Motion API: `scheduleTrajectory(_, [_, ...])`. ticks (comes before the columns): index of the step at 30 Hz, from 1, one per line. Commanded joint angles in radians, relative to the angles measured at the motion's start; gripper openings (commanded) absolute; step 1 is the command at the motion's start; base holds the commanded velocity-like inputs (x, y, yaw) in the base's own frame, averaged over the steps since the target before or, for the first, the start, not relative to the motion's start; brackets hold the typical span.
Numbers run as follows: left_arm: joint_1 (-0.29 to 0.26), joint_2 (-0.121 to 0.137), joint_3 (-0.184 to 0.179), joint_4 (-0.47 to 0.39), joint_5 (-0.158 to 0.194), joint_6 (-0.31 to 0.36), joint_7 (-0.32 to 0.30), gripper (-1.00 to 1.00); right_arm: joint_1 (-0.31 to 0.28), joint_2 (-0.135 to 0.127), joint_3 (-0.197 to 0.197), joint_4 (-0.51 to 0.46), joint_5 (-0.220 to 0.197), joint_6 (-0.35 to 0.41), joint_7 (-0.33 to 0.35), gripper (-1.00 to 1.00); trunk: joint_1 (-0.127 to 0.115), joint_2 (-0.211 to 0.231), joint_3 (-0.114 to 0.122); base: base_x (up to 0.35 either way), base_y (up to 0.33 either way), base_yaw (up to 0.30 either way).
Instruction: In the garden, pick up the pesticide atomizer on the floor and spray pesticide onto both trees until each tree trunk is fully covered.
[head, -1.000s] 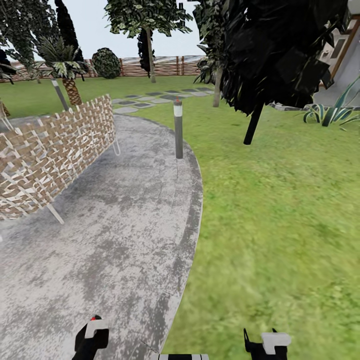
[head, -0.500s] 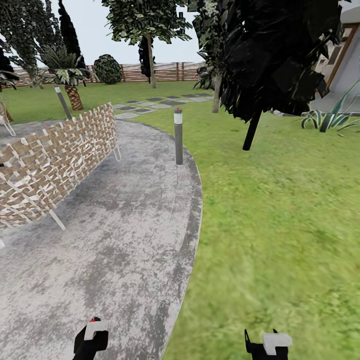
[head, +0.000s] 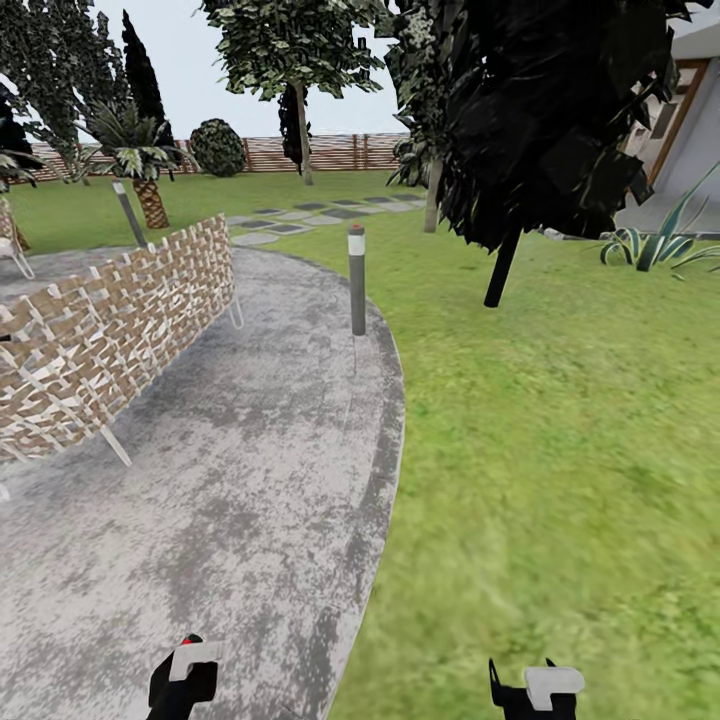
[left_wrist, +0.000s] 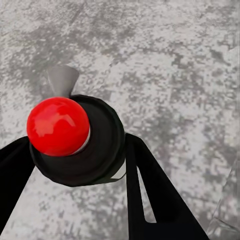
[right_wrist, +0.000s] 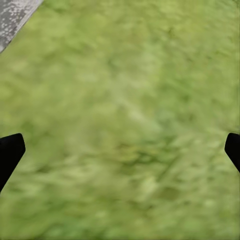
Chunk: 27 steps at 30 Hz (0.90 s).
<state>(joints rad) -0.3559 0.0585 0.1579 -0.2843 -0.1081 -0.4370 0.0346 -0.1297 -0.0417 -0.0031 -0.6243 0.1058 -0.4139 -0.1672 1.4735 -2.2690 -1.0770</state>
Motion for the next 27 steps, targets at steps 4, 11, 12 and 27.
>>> scheduleTrajectory(4, [0.0, 0.0, 0.0, 0.001, 0.001, -0.001, -0.001, -1.0, 0.0, 0.004, 0.0, -0.004, -0.004, 0.0, -0.001, 1.0, 0.0, 0.0, 0.0, -0.088, 0.226, 0.0])
scheduleTrajectory(11, [0.0, 0.0, 0.0, 0.001, 0.001, 0.0, -0.001, -1.0, 0.0, 0.003, 0.0, -0.009, -0.004, -0.023, -0.002, 1.0, 0.0, 0.0, 0.0, -0.103, 0.288, 0.0])
scheduleTrajectory(12, [0.0, 0.0, 0.0, 0.001, 0.001, 0.0, -0.001, -1.0, 0.0, 0.002, 0.0, -0.009, -0.004, -0.029, -0.002, 1.0, 0.0, 0.0, 0.0, -0.095, 0.295, 0.0])
scheduleTrajectory(27, [0.001, 0.0, 0.0, 0.001, 0.001, -0.002, -0.001, -1.0, 0.0, 0.0, 0.001, -0.006, -0.002, -0.042, 0.0, 1.0, 0.0, 0.0, 0.0, -0.074, 0.297, 0.083])
